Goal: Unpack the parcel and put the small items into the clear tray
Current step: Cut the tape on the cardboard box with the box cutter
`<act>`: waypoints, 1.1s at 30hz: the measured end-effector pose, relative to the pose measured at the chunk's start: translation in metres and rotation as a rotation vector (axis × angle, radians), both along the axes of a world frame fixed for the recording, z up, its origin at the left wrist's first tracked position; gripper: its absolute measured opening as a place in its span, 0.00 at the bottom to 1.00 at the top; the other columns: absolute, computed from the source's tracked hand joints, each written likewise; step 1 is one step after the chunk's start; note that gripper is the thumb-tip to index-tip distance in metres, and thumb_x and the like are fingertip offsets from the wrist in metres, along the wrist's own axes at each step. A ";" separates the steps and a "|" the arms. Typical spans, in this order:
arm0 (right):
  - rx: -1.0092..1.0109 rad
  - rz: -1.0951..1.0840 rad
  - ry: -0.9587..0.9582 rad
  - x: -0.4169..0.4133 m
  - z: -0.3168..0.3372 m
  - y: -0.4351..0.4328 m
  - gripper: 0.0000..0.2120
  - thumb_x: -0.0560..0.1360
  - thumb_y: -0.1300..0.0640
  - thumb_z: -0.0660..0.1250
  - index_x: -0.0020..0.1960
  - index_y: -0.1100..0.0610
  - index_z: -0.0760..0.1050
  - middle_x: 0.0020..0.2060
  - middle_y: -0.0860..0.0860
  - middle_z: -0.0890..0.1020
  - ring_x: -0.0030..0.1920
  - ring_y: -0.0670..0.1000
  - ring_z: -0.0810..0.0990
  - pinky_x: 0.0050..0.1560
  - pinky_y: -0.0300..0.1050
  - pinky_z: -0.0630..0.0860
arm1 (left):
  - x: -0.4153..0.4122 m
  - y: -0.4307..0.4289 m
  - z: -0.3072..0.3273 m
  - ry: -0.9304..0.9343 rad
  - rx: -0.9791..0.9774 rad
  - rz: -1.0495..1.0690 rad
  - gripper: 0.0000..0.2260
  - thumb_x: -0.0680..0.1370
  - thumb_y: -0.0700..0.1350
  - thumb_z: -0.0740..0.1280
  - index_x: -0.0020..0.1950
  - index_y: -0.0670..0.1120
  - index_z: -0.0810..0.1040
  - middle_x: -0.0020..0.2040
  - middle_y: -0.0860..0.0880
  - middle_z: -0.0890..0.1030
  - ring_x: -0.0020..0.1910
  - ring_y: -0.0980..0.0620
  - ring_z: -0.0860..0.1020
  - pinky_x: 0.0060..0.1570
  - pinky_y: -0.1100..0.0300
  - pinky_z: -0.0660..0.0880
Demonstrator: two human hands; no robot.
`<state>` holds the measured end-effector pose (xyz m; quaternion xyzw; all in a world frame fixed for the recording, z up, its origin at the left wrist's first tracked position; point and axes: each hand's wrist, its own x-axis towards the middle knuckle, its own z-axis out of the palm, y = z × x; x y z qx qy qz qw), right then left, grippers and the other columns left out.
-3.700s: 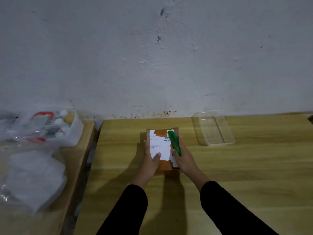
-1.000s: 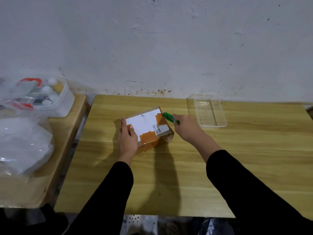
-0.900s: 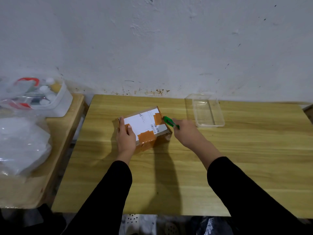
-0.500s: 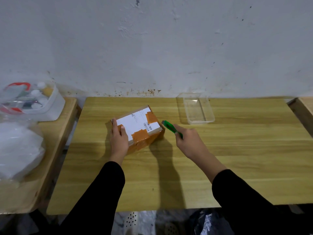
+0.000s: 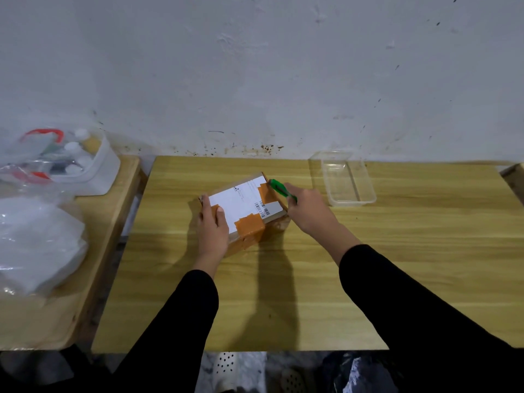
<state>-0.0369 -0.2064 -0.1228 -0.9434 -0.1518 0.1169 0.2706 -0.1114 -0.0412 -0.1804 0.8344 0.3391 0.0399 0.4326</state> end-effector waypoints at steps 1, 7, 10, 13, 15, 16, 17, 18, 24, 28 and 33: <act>-0.008 0.004 0.003 0.001 0.001 0.001 0.18 0.78 0.63 0.54 0.66 0.58 0.69 0.45 0.64 0.80 0.37 0.57 0.74 0.37 0.51 0.74 | 0.000 0.000 0.000 0.000 0.001 0.001 0.23 0.83 0.49 0.50 0.77 0.51 0.48 0.68 0.38 0.66 0.63 0.40 0.69 0.55 0.54 0.67; -0.086 0.030 0.034 0.015 0.001 0.009 0.15 0.77 0.64 0.53 0.60 0.59 0.72 0.38 0.59 0.74 0.33 0.57 0.72 0.28 0.45 0.68 | 0.001 -0.003 0.001 0.013 0.014 0.023 0.23 0.83 0.50 0.50 0.77 0.52 0.48 0.67 0.37 0.68 0.62 0.41 0.70 0.51 0.55 0.68; -0.141 0.043 0.059 0.022 0.002 0.010 0.13 0.76 0.65 0.53 0.56 0.60 0.73 0.36 0.55 0.71 0.30 0.53 0.70 0.28 0.42 0.67 | 0.002 -0.007 0.004 0.015 0.004 0.070 0.23 0.83 0.50 0.50 0.77 0.52 0.48 0.68 0.38 0.67 0.64 0.42 0.68 0.53 0.56 0.67; -0.169 0.069 0.084 0.022 0.003 0.002 0.14 0.76 0.64 0.53 0.56 0.60 0.74 0.42 0.59 0.73 0.30 0.53 0.69 0.27 0.41 0.64 | 0.002 -0.012 0.006 0.005 -0.032 0.114 0.24 0.83 0.49 0.51 0.77 0.52 0.47 0.71 0.40 0.64 0.68 0.42 0.64 0.62 0.53 0.64; -0.177 0.085 0.092 0.018 0.003 -0.006 0.15 0.76 0.64 0.53 0.58 0.59 0.73 0.46 0.62 0.76 0.34 0.57 0.71 0.30 0.42 0.66 | 0.003 -0.013 0.006 0.002 -0.034 0.111 0.24 0.83 0.48 0.51 0.77 0.52 0.47 0.71 0.40 0.65 0.69 0.42 0.64 0.64 0.52 0.63; -0.176 0.088 0.096 0.014 0.003 -0.009 0.15 0.76 0.64 0.53 0.59 0.59 0.73 0.47 0.62 0.76 0.36 0.57 0.72 0.33 0.44 0.68 | 0.003 -0.013 0.006 0.002 -0.030 0.109 0.24 0.83 0.48 0.52 0.77 0.52 0.47 0.71 0.40 0.65 0.69 0.42 0.64 0.64 0.52 0.63; -0.172 0.086 0.102 0.011 0.004 -0.012 0.16 0.77 0.64 0.53 0.61 0.59 0.73 0.46 0.61 0.76 0.37 0.58 0.73 0.35 0.45 0.69 | 0.004 -0.013 0.005 0.002 -0.029 0.109 0.24 0.83 0.48 0.52 0.77 0.52 0.47 0.71 0.40 0.65 0.69 0.42 0.64 0.64 0.51 0.63; -0.164 0.082 0.108 0.007 0.005 -0.015 0.17 0.77 0.64 0.54 0.62 0.59 0.73 0.46 0.61 0.76 0.38 0.58 0.73 0.37 0.46 0.70 | 0.004 -0.013 0.005 0.004 -0.029 0.111 0.24 0.83 0.48 0.52 0.77 0.52 0.47 0.71 0.41 0.65 0.69 0.42 0.64 0.64 0.51 0.64; -0.069 0.027 0.115 -0.015 0.008 -0.034 0.17 0.76 0.65 0.54 0.61 0.61 0.74 0.47 0.65 0.79 0.37 0.59 0.73 0.37 0.51 0.73 | 0.004 -0.015 0.006 0.017 0.011 0.114 0.24 0.83 0.49 0.51 0.77 0.53 0.47 0.72 0.42 0.66 0.67 0.42 0.67 0.61 0.50 0.67; 0.013 -0.007 0.084 -0.032 0.004 -0.052 0.18 0.76 0.63 0.56 0.63 0.55 0.74 0.41 0.62 0.80 0.34 0.57 0.73 0.31 0.43 0.68 | 0.005 -0.013 0.003 0.026 0.030 0.106 0.24 0.83 0.49 0.51 0.77 0.52 0.47 0.68 0.39 0.68 0.66 0.40 0.68 0.60 0.50 0.68; 0.203 -0.177 0.047 -0.040 -0.007 -0.070 0.18 0.77 0.62 0.59 0.64 0.54 0.74 0.31 0.55 0.77 0.23 0.48 0.67 0.23 0.34 0.64 | 0.000 -0.008 0.010 0.061 0.156 0.025 0.24 0.82 0.49 0.53 0.77 0.46 0.51 0.75 0.39 0.55 0.73 0.41 0.59 0.66 0.49 0.65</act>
